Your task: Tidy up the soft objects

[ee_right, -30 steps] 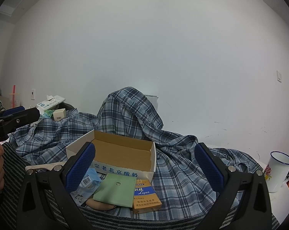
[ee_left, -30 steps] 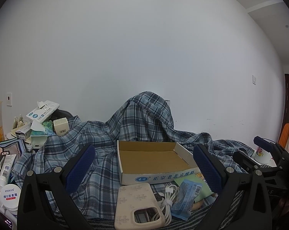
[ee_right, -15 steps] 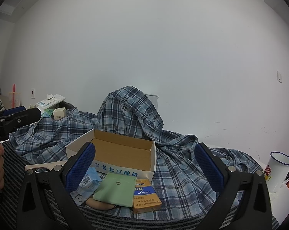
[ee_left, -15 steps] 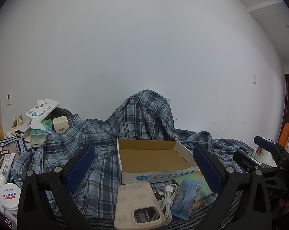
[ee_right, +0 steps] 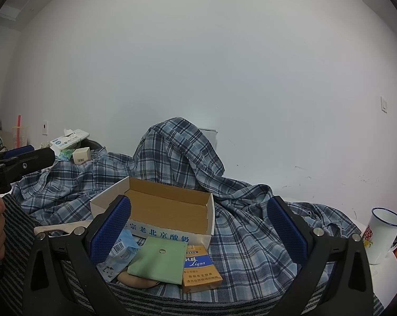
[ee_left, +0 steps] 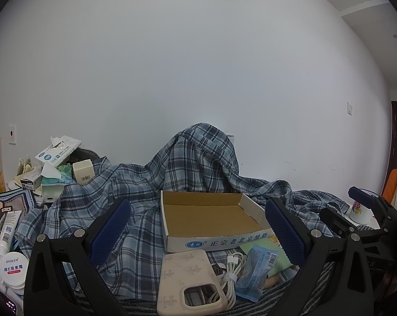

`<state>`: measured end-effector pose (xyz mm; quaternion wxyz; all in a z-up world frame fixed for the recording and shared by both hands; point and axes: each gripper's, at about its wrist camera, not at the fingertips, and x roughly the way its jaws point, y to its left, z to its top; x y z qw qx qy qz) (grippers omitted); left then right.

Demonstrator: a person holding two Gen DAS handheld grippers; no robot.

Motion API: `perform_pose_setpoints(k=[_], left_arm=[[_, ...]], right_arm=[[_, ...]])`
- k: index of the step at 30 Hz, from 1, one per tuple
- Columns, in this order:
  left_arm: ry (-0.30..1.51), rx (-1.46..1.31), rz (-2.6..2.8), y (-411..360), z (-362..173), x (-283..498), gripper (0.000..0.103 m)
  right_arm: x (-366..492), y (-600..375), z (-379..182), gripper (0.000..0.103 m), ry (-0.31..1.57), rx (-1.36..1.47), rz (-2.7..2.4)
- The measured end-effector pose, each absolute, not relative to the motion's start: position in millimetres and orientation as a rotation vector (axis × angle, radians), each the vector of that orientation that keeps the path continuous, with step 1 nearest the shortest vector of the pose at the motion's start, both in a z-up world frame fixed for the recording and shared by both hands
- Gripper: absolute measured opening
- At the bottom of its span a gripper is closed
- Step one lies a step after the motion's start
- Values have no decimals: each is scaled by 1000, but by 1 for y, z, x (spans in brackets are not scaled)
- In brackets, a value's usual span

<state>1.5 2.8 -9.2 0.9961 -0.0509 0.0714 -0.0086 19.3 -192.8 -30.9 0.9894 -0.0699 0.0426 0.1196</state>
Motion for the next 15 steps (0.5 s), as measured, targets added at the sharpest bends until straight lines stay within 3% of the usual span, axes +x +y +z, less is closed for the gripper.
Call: perform_pose_setpoints(k=[15], left_arm=[[154, -101, -22, 2, -9, 2, 103]], right_arm=[[20, -193, -30, 103, 92, -143, 240]])
